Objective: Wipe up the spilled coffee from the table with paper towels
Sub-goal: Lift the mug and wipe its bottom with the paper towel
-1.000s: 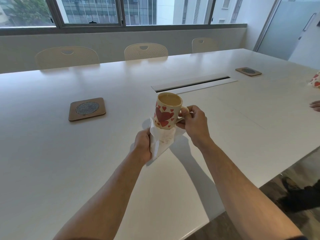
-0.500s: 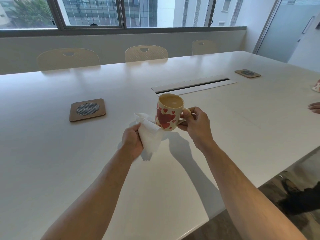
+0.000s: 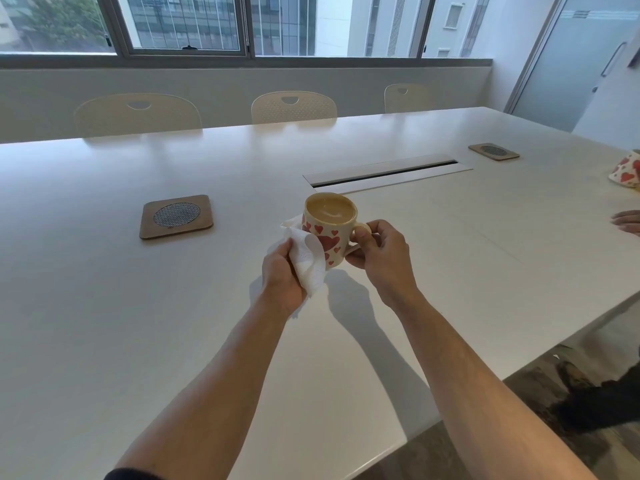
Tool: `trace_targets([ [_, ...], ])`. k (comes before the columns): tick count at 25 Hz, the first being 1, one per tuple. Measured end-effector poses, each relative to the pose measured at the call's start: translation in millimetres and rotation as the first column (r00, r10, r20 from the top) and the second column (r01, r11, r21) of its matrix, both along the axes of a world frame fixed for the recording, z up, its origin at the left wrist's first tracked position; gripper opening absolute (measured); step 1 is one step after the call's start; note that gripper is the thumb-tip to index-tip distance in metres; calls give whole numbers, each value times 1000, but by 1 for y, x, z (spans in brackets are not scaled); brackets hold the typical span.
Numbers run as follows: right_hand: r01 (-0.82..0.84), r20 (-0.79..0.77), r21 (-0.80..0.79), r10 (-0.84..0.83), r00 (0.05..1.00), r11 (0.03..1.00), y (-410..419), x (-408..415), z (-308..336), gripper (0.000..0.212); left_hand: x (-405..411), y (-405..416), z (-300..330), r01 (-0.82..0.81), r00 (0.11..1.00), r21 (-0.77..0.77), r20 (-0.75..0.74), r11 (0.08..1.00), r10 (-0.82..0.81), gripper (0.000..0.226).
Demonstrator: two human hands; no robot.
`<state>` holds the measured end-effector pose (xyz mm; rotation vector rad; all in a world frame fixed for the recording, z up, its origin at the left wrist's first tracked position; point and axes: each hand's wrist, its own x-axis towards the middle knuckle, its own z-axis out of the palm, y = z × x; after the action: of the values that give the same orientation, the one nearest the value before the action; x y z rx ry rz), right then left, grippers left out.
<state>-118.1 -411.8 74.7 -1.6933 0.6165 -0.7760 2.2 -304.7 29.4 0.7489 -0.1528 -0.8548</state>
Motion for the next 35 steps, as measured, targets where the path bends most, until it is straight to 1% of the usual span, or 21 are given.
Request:
trace_targets([
  [4, 9, 34, 30, -10, 999, 1000, 0, -2, 3, 18, -5, -3, 0, 14, 1000, 25, -7, 1000, -14, 49],
  [8, 33, 21, -5, -33, 999, 999, -2, -3, 6, 19, -15, -2, 1, 3, 1000, 37, -8, 999, -2, 45],
  [10, 40, 29, 5, -40, 999, 999, -3, -4, 7, 18, -18, 0, 4, -40, 999, 54, -28, 998, 42, 41],
  [12, 52, 37, 9, -53, 998, 999, -3, -5, 9, 17, -18, 0, 4, -105, 993, 121, -48, 987, 112, 38],
  [13, 60, 38, 8, -60, 997, 998, -3, -6, 10, 17, -16, 1, 2, -126, 991, 151, -19, 981, 130, 39],
  [15, 66, 43, 1, -66, 997, 998, -3, -5, 13, 16, -16, 5, 1, -137, 988, 179, 92, 974, 122, 44],
  [17, 65, 53, -4, -64, 997, 998, -2, -4, 15, 16, -18, 8, 2, -111, 984, 162, 155, 980, 86, 51],
  [21, 70, 59, -26, -68, 996, 997, 2, 0, 15, 17, -27, 9, 9, -15, 985, 77, 171, 997, 2, 54],
  [24, 77, 59, -25, -75, 995, 997, 6, 1, 13, 17, -29, 11, 8, 14, 987, 29, 157, 999, -19, 55],
  [29, 102, 50, -60, -99, 994, 993, 8, 0, 12, 13, -39, 11, 11, 39, 996, -32, 86, 999, -36, 41],
  [32, 124, 31, -75, -122, 992, 990, 7, -1, 12, 14, -42, 13, 10, 47, 998, -16, 31, 999, -47, 34],
  [35, 124, 21, -60, -123, 992, 990, 5, -3, 11, 14, -42, 18, 9, 54, 997, 62, 47, 997, -57, 36],
])
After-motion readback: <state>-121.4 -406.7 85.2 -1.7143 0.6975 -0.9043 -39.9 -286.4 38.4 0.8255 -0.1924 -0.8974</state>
